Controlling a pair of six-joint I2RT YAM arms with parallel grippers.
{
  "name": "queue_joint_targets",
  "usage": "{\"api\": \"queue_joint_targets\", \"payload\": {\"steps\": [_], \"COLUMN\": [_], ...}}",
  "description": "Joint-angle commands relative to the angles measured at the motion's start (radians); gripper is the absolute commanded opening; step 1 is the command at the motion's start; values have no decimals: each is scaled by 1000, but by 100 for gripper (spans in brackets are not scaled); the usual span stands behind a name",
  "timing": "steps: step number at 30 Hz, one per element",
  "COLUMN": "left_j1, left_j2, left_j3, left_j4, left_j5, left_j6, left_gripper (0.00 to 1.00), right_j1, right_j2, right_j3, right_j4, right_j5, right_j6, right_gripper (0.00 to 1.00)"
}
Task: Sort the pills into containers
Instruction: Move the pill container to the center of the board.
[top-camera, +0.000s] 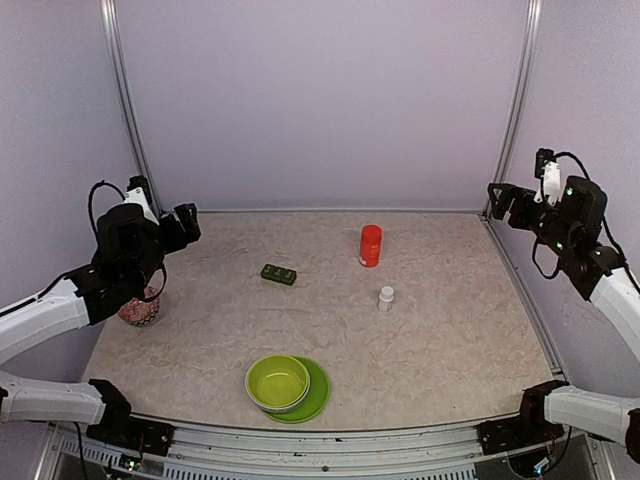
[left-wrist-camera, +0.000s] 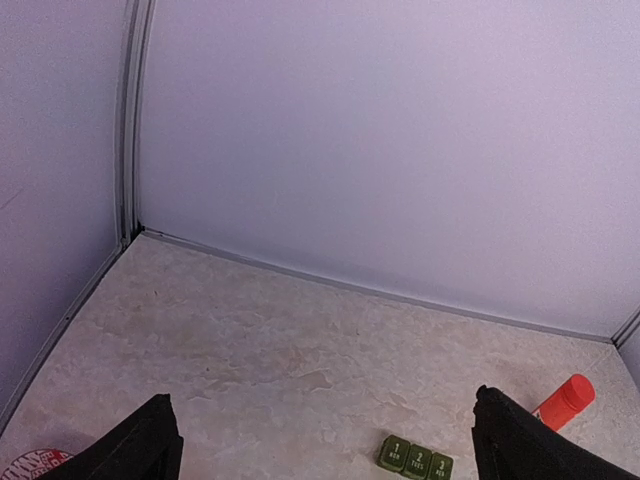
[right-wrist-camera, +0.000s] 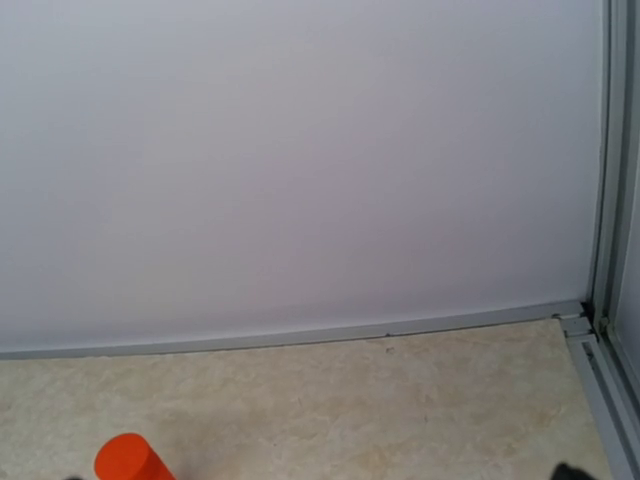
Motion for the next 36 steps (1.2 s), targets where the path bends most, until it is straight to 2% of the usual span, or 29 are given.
{"api": "queue_joint_targets", "payload": {"steps": [1,4,9,14,24,36], "left_j1": [8,10,12,16,45,99], "left_j2": [17,35,98,182,336,593], "left_j3": [16,12,21,51,114,225], "left_j4": [7,26,64,82,94,132], "left_j5": [13,49,121,199,323,574], "left_j6": [-29,-21,-10,-4,-4,6], "left_gripper": [99,99,99,99,99,99], "right_j1": [12,13,12,16,54,93], "right_j2": [-8,8,-5,67,138,166], "right_j3": [-21,-24,-115,-106,-99,-106], "right_j4": [38,45,186,177,173,169], "right_j5": [-26,-71,-274,-369,-408,-414], "right_j6": [-9,-16,11,13,6,7], "right_gripper": [100,100,100,100,100,100]}}
